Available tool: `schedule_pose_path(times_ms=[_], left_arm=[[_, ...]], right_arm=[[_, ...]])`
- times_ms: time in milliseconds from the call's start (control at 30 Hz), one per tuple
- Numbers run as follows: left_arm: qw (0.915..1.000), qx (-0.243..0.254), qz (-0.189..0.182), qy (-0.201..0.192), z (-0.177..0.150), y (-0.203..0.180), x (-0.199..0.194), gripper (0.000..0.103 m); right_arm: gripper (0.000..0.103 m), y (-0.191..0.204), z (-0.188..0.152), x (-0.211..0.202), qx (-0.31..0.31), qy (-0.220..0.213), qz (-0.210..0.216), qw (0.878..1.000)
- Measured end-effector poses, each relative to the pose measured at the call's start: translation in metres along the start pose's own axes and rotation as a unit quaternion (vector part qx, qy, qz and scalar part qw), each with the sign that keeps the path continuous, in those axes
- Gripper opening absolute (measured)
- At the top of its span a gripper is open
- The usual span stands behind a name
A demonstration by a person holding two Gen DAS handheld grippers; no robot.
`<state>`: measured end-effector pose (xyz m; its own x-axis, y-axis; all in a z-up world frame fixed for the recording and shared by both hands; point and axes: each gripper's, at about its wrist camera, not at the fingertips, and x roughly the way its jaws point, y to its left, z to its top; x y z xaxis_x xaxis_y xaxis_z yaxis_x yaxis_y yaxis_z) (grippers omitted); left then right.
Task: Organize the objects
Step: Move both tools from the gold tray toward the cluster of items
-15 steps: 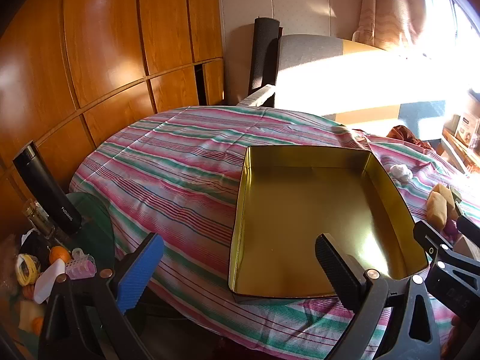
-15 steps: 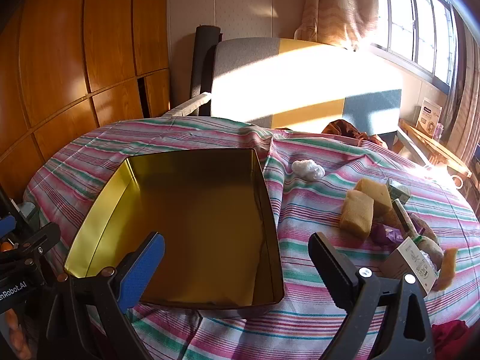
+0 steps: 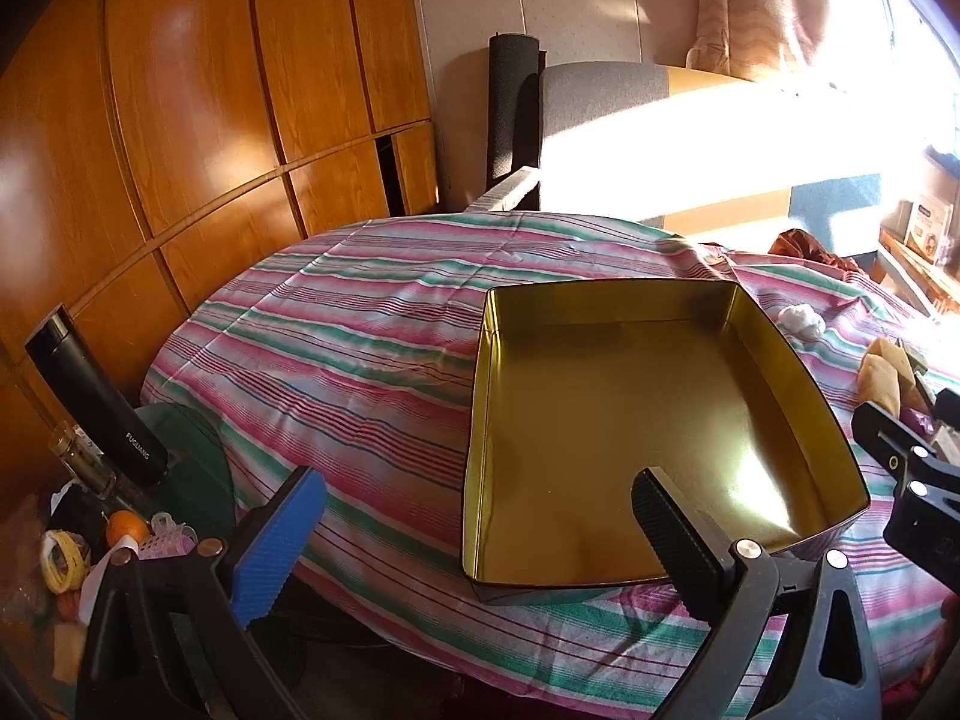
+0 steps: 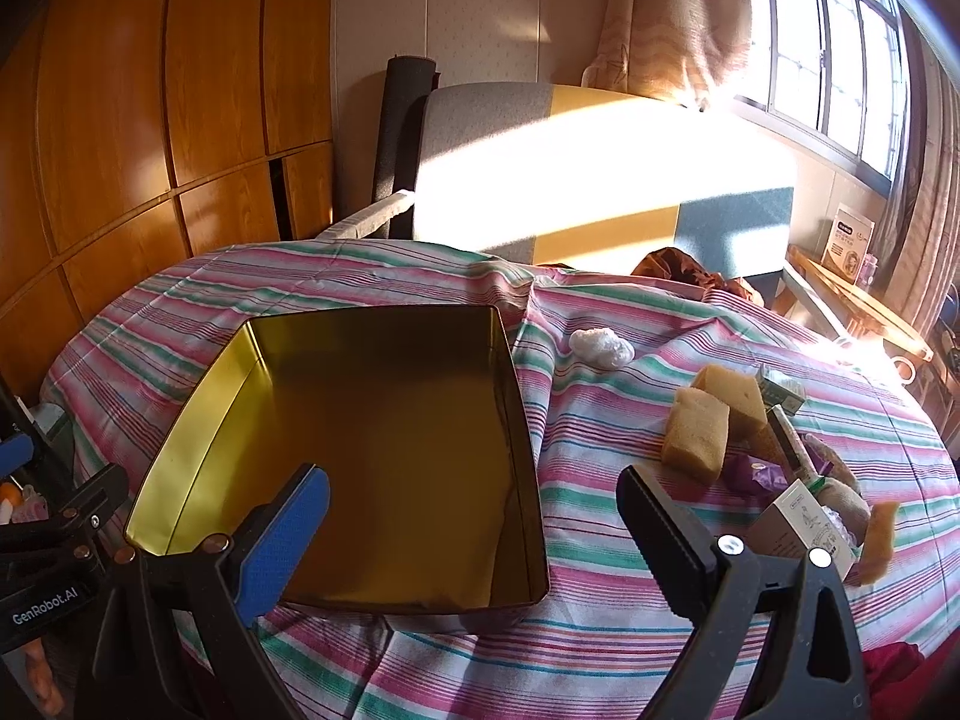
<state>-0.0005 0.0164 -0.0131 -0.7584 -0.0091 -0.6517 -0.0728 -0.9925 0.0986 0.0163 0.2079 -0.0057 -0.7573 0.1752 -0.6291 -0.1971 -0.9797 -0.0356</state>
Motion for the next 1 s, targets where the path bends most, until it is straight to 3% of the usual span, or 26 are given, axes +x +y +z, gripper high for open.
schedule_pose_path(times_ms=[467,733,1000], left_arm=[[0.9985,-0.014,-0.051,-0.014,0.004,-0.001,-0.006,0.103],[0.9972,-0.001,-0.074,0.012,0.001,-0.011,0.003,0.103],[0.9953,0.021,-0.093,0.012,0.001,-0.025,0.003,0.103]], right_arm=[[0.098,-0.005,-0.003,-0.001,-0.005,-0.004,-0.011,1.000],[0.098,-0.013,-0.006,0.004,0.001,0.001,-0.012,1.000],[0.098,-0.025,-0.009,0.009,0.008,0.008,-0.021,1.000]])
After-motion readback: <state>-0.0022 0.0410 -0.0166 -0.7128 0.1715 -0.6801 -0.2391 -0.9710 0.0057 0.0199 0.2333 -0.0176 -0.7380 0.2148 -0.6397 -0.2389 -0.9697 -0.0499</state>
